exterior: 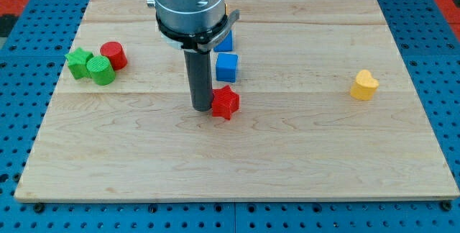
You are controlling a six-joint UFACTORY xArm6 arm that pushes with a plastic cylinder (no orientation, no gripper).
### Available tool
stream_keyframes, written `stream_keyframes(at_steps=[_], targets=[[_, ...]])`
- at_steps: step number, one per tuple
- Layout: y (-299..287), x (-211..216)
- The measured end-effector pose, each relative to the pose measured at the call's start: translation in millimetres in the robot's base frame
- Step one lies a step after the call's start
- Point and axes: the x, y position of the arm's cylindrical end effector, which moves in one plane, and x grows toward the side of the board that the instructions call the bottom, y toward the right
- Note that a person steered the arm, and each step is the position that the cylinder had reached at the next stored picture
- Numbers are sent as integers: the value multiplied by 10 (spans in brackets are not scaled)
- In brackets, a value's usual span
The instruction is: Nudge the blue cube left a bit
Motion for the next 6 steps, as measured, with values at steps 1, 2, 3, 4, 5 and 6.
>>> stream_keyframes(at_steps=[1,2,3,4,5,6], targets=[[28,608],[956,457],[1248,-197],[1146,-692],[870,-844],[722,-774]])
